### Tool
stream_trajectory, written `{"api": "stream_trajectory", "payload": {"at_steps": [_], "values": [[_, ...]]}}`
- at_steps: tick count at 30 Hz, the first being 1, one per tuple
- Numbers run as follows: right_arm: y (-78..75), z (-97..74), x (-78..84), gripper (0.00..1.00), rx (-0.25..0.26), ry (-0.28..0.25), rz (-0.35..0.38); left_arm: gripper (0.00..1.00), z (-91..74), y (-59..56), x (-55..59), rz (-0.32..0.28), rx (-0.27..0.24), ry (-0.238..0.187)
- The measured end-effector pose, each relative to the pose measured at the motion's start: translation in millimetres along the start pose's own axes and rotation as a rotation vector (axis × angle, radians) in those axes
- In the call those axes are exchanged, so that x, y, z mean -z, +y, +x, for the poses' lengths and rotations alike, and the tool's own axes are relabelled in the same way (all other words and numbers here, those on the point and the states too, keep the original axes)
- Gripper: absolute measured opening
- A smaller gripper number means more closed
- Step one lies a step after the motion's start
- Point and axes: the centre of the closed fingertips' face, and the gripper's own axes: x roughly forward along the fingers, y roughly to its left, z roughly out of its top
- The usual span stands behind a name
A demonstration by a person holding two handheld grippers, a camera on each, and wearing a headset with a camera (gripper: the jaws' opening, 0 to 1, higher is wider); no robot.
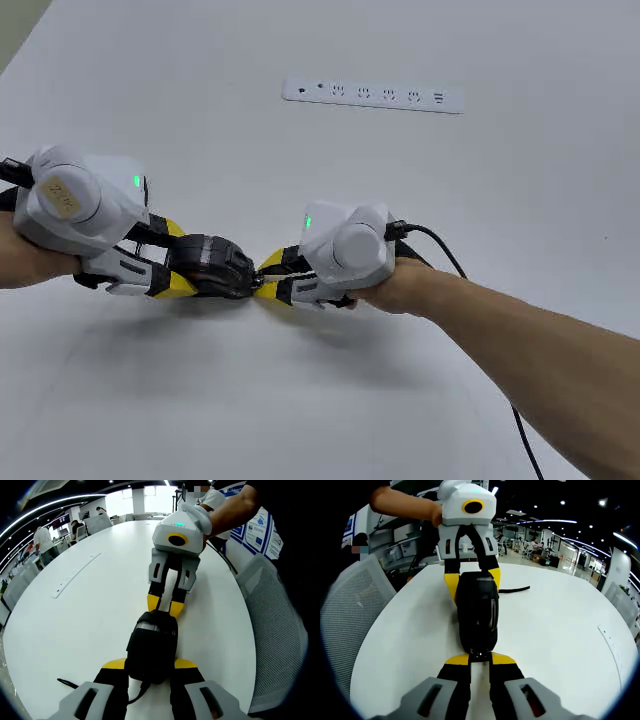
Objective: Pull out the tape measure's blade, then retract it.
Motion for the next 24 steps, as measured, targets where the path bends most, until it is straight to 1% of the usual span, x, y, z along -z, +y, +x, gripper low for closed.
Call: {"api": "stream_trajectory", "payload": {"at_steps": [1, 5, 17, 24], "values": [[-0.3, -0.1, -0.6, 0.12, 0.002, -0.002, 0.001, 0.28, 0.1, 0.7, 0.1, 0.006, -0.003, 0.001], [-0.4, -0.7, -1.9, 0.12, 0.001, -0.004, 0.002, 0.28, -0.5, 1.4, 1.6, -0.002, -0.001, 0.001], [0.6, -1.2, -1.4, 0.12, -0.008, 0.006, -0.017, 0.28, -0.3, 0.1, 1.6, 0.004, 0.004, 0.011], [0.2, -1.7, -1.6, 0.11, -0.008, 0.005, -0.017, 0.28, -0.4, 0.3, 1.2, -0.001, 0.008, 0.008]]}}
